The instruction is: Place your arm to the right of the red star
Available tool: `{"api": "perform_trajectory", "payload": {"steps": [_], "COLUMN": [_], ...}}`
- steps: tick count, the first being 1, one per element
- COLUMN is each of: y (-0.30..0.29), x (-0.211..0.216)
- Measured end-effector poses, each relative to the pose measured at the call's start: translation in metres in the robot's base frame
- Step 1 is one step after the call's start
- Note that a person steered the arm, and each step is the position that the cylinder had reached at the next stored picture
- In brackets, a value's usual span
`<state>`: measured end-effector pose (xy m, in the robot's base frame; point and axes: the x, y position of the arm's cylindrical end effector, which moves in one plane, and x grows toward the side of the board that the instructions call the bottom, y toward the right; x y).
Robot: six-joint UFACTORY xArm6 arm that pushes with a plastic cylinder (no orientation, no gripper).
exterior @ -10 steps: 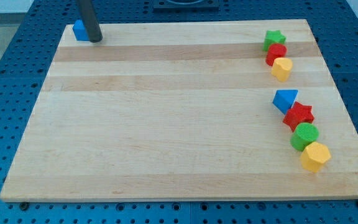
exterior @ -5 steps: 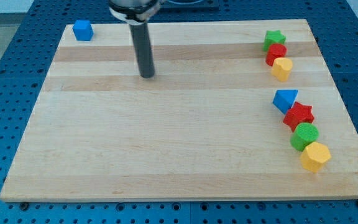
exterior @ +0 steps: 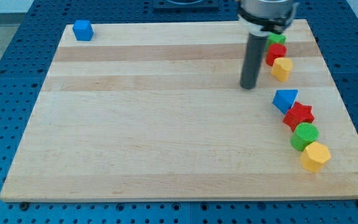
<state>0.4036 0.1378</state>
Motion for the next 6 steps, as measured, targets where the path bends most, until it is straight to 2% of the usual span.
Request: {"api": "perform_trajectory", "payload": {"steps": [2,3,4,6], "y": [0.125,0.165,0.163,0.088], "x": [0.014,0.055,0.088,0.084]}}
